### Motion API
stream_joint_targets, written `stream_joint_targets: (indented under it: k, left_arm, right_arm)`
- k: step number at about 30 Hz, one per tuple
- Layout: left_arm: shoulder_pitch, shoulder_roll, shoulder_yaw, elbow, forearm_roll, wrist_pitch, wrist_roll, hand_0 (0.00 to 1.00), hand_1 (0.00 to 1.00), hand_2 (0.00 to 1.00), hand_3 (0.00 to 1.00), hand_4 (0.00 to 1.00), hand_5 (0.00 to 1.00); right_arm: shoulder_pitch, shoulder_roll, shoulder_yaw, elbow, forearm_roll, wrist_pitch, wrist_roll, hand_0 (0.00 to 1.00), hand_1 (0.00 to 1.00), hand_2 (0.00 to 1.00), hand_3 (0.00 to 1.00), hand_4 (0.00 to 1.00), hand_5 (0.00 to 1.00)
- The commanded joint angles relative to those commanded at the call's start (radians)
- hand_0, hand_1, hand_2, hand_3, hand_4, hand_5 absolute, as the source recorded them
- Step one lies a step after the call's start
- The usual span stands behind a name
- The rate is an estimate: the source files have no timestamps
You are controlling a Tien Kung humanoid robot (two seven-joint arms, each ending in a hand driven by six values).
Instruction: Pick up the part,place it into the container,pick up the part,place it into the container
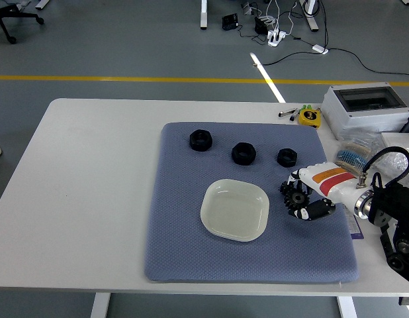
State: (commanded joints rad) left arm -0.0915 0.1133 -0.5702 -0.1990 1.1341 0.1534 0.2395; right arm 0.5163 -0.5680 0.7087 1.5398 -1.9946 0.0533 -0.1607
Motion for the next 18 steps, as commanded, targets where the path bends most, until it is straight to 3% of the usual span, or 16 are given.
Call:
stream_joint_targets:
  k: [5,12,18]
  left_arm:
    - [0.003,0.002,0.002,0.001,-0.003,0.001,-0.001,0.66,0.537,0.572,0.563,0.639,0.612]
    - [0.006,0.003,0.0,0.0,0.002,0.0,0.0,0.662,0.537,0.571,0.563,0.64,0.613]
    - [0.008,0.005,-0.004,-0.001,0.012,-0.004,0.003,0.661,0.536,0.57,0.563,0.641,0.612]
  right_arm:
    - [0.033,0.033,-0.028,0.037,0.012,-0.011,0.002,0.349,0.402,0.436,0.459,0.681,0.199]
    - [0.08,0.129,-0.084,-0.05,0.088,-0.071,0.034,0.386,0.416,0.45,0.477,0.681,0.206]
    - [0.131,0.198,-0.156,-0.111,0.098,-0.066,0.029,0.389,0.427,0.464,0.484,0.653,0.231]
